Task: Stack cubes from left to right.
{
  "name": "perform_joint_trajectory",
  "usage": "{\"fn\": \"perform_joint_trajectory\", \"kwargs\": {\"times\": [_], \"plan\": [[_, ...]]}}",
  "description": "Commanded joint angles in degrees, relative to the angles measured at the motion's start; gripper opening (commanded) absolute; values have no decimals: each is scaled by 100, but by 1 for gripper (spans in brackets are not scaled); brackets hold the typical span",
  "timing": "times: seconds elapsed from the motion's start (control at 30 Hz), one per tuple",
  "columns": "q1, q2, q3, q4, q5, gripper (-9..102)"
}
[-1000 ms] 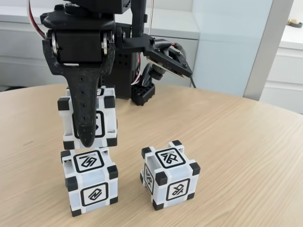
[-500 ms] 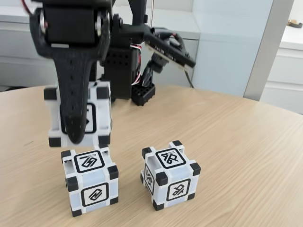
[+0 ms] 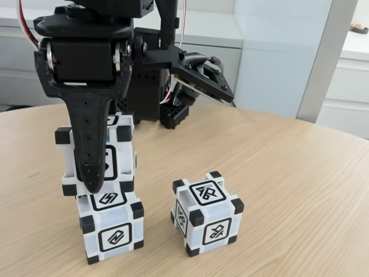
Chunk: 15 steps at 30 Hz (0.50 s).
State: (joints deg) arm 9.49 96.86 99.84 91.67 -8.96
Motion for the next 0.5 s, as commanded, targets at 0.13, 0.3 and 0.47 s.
{"fn": "perform_joint_trajectory", "kwargs": {"times": [0.13,0.3,0.47], "plan": [[35,105,-281,-62,-114,32],[35,114,-281,0,-193,32],[-62,475,-281,26,-290,31]]}}
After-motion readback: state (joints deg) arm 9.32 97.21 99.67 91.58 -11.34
